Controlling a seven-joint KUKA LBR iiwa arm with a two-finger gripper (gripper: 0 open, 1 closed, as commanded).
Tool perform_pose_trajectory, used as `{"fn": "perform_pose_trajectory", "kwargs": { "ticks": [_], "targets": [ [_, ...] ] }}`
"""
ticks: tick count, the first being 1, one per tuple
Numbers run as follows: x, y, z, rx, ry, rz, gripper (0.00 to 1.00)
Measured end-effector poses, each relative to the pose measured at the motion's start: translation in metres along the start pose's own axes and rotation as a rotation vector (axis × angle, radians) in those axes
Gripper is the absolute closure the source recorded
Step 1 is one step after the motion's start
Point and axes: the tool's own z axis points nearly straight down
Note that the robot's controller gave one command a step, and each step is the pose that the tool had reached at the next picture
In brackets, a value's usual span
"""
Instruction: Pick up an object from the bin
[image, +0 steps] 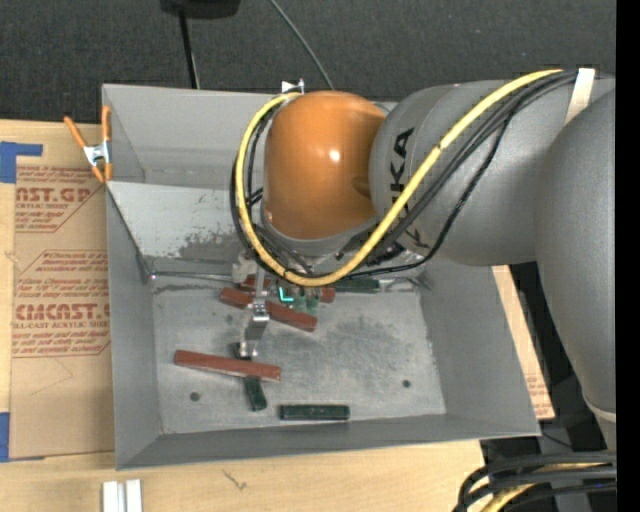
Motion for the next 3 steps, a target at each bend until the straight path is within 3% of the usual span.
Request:
{"fn": "perform_pose_trajectory", "kwargs": {
  "ticks": [1,2,3],
  "targets": [
    [-0.002,-0.001,-0.004,-0.001,-0.007,0.001,0.0],
    [0.012,0.002,0.048,-0.003,-0.013,0.044,0.0],
    [0.002,0.006,0.137,-0.008,-0.025,-0.033,1.0]
  ]
}}
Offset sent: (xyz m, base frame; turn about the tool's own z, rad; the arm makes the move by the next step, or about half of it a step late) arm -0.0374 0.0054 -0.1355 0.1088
